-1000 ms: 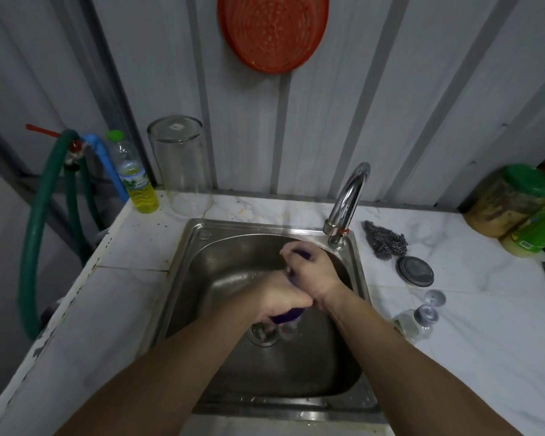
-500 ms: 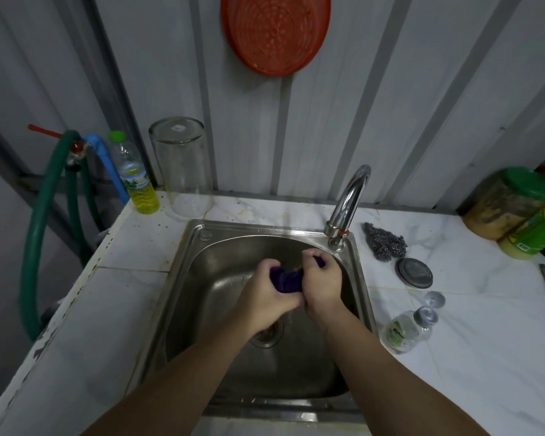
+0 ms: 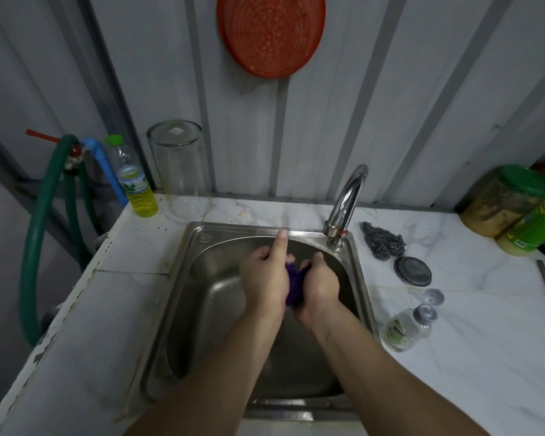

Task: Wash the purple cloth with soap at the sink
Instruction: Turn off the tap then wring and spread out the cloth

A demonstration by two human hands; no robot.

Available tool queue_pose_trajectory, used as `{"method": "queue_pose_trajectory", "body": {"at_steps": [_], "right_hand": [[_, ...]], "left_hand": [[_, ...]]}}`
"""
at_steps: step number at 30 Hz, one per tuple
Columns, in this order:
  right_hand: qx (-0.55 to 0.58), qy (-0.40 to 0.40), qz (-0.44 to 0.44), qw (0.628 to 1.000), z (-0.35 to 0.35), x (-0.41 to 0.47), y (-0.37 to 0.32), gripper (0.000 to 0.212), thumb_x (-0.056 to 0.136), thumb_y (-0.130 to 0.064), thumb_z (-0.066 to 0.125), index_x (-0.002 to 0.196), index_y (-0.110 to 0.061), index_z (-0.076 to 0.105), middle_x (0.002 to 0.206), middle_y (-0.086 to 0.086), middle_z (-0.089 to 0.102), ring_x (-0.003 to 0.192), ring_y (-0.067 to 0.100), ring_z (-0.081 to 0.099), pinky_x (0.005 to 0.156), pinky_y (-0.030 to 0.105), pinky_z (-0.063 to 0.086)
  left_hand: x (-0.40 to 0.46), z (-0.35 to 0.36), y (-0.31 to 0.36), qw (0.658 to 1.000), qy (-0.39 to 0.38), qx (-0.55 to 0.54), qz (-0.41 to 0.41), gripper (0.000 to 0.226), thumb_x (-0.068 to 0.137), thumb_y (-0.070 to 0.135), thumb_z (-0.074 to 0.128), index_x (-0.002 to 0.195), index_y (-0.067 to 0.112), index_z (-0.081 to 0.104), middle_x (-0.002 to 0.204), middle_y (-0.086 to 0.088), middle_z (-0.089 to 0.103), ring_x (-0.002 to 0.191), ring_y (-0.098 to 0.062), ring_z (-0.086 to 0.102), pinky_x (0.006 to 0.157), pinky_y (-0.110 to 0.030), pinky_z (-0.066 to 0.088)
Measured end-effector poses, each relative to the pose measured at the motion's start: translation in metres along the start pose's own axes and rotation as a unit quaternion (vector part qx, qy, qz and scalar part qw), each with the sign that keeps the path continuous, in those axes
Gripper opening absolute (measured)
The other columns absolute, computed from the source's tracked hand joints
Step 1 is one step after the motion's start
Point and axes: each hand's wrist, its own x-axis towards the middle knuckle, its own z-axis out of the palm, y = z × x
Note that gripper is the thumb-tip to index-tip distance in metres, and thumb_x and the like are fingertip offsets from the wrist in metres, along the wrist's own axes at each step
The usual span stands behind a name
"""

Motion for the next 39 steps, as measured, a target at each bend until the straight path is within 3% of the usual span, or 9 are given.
{"method": "queue_pose_trajectory", "body": {"at_steps": [3, 10, 16, 20, 22, 24, 28, 34, 39], "right_hand": [[-0.070, -0.031, 0.046, 0.996, 0.004, 0.004, -0.011, 0.048, 0.104, -0.043, 0.040, 0.065, -0.018, 0.051, 0.053, 0.003, 0.062, 0.056, 0.023, 0.061, 0.062, 0.032, 0.054], [-0.171, -0.073, 0.101, 0.977, 0.005, 0.007, -0.021, 0.037, 0.097, -0.035, 0.047, 0.073, -0.013, 0.063, 0.052, 0.004, 0.061, 0.046, 0.020, 0.061, 0.049, 0.024, 0.050], [-0.073, -0.117, 0.117, 0.984, -0.007, 0.008, -0.009, 0.045, 0.097, -0.032, 0.050, 0.061, -0.009, 0.063, 0.054, 0.006, 0.065, 0.047, 0.019, 0.067, 0.058, 0.032, 0.048], [-0.093, -0.107, 0.152, 0.978, -0.013, 0.015, -0.003, 0.036, 0.096, -0.036, 0.048, 0.087, -0.009, 0.070, 0.077, 0.013, 0.073, 0.077, 0.028, 0.071, 0.064, 0.036, 0.058], [-0.074, -0.100, 0.125, 0.984, -0.016, 0.017, -0.007, 0.038, 0.102, -0.037, 0.046, 0.097, -0.008, 0.070, 0.088, 0.016, 0.075, 0.082, 0.031, 0.071, 0.070, 0.041, 0.061], [-0.049, -0.109, 0.041, 0.992, -0.021, 0.022, -0.011, 0.030, 0.103, -0.032, 0.049, 0.100, -0.010, 0.069, 0.092, 0.015, 0.075, 0.086, 0.030, 0.071, 0.082, 0.044, 0.060], [-0.014, -0.157, -0.092, 0.983, -0.022, 0.029, -0.018, 0.014, 0.097, -0.005, 0.056, 0.101, -0.004, 0.070, 0.091, 0.019, 0.075, 0.086, 0.028, 0.073, 0.092, 0.042, 0.057], [-0.145, -0.243, -0.134, 0.950, -0.021, 0.019, -0.026, 0.023, 0.100, -0.002, 0.050, 0.101, -0.003, 0.073, 0.071, 0.010, 0.070, 0.071, 0.022, 0.069, 0.077, 0.032, 0.060], [-0.216, -0.185, -0.165, 0.945, -0.017, 0.023, -0.023, 0.024, 0.103, -0.010, 0.048, 0.098, -0.008, 0.072, 0.057, 0.000, 0.052, 0.055, 0.012, 0.051, 0.061, 0.025, 0.049]], "left_hand": [[0.001, 0.006, 0.005, 0.996, -0.018, 0.049, 0.068, 0.043, 0.092, 0.036, 0.069, 0.058, 0.010, 0.064, 0.045, 0.004, 0.063, 0.044, -0.006, 0.059, 0.048, -0.014, 0.049], [-0.002, 0.011, 0.007, 0.970, -0.061, 0.120, 0.201, 0.042, 0.086, 0.025, 0.059, 0.056, -0.004, 0.055, 0.054, -0.026, 0.055, 0.050, -0.034, 0.051, 0.052, -0.044, 0.047], [0.000, 0.008, -0.012, 0.912, -0.089, 0.186, 0.354, 0.046, 0.085, 0.031, 0.053, 0.048, 0.007, 0.043, 0.043, -0.006, 0.041, 0.047, -0.024, 0.040, 0.046, -0.036, 0.032], [-0.001, 0.000, -0.018, 0.924, -0.119, 0.201, 0.304, 0.040, 0.095, 0.030, 0.053, 0.065, 0.006, 0.059, 0.053, -0.005, 0.058, 0.055, -0.019, 0.057, 0.051, -0.028, 0.042], [0.000, -0.004, -0.007, 0.955, -0.151, 0.170, 0.188, 0.014, 0.099, 0.012, 0.052, 0.101, 0.017, 0.065, 0.079, 0.001, 0.073, 0.078, -0.004, 0.067, 0.075, -0.018, 0.049], [0.008, -0.010, 0.001, 0.978, -0.200, 0.053, 0.004, 0.045, 0.096, -0.005, 0.044, 0.131, 0.020, 0.055, 0.113, -0.003, 0.072, 0.104, -0.010, 0.066, 0.095, -0.032, 0.053], [0.012, -0.031, 0.006, 0.912, -0.318, 0.019, -0.257, 0.027, 0.087, 0.008, 0.051, 0.111, 0.007, 0.064, 0.107, -0.018, 0.069, 0.098, -0.034, 0.066, 0.098, -0.055, 0.050], [0.005, -0.031, 0.007, 0.852, -0.416, 0.246, -0.199, 0.015, 0.089, 0.016, 0.076, 0.101, 0.010, 0.068, 0.076, -0.006, 0.069, 0.056, -0.010, 0.059, 0.051, -0.021, 0.048], [0.007, -0.015, -0.010, 0.834, -0.333, 0.435, -0.068, 0.021, 0.069, 0.023, 0.075, 0.085, 0.010, 0.068, 0.057, -0.001, 0.061, 0.041, -0.011, 0.052, 0.045, -0.026, 0.040]]}}
